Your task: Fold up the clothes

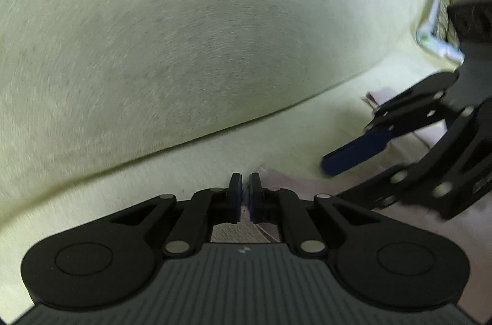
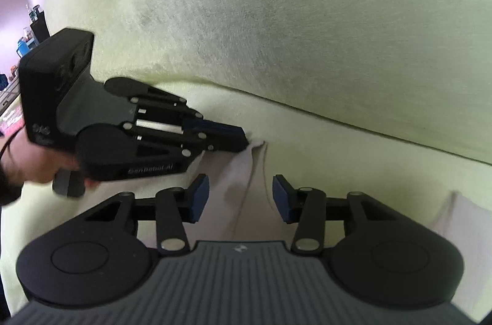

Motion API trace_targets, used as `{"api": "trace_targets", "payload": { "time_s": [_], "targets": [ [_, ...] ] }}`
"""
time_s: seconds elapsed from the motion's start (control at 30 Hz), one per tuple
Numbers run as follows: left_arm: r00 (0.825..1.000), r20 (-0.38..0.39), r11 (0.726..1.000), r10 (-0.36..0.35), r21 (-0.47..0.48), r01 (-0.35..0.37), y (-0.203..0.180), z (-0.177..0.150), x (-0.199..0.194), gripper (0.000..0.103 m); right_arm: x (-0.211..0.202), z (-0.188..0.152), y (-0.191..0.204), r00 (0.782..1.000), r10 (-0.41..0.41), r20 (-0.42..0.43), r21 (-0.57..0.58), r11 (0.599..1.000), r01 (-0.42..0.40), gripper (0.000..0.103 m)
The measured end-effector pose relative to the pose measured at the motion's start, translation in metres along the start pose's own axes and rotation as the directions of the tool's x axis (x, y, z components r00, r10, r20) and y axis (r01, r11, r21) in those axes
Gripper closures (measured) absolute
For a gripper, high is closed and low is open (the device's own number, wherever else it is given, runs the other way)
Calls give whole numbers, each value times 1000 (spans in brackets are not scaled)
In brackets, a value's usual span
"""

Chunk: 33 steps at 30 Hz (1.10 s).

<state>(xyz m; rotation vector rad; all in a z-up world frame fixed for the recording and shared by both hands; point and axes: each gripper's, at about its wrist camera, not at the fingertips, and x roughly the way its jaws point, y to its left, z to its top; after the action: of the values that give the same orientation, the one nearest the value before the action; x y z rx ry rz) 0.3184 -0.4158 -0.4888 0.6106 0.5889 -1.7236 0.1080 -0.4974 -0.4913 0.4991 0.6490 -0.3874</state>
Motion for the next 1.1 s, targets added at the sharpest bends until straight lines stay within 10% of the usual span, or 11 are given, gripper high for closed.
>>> {"api": "trace_targets", "payload": {
  "time_s": [0.3,0.6,0.83,1.1],
  "targets": [
    [999,50,999,-3,-54,5,16,-18,-30,92,24,14,5,965,-260,38,-136,955,263,77],
    [995,96,998,35,-48,-31,-5,-45,-78,92,-59,-24,25,961,-259,102,4,966,260,67],
    [998,-59,993,-38,113,45,-24,-17,-34,90,-129,-97,57,944,-314,101,57,949,309,65],
    [998,-46,998,-43,34,45,16,9,-36,76,-156,-126,59,943,-316,103,157,942,298,63]
  ]
}}
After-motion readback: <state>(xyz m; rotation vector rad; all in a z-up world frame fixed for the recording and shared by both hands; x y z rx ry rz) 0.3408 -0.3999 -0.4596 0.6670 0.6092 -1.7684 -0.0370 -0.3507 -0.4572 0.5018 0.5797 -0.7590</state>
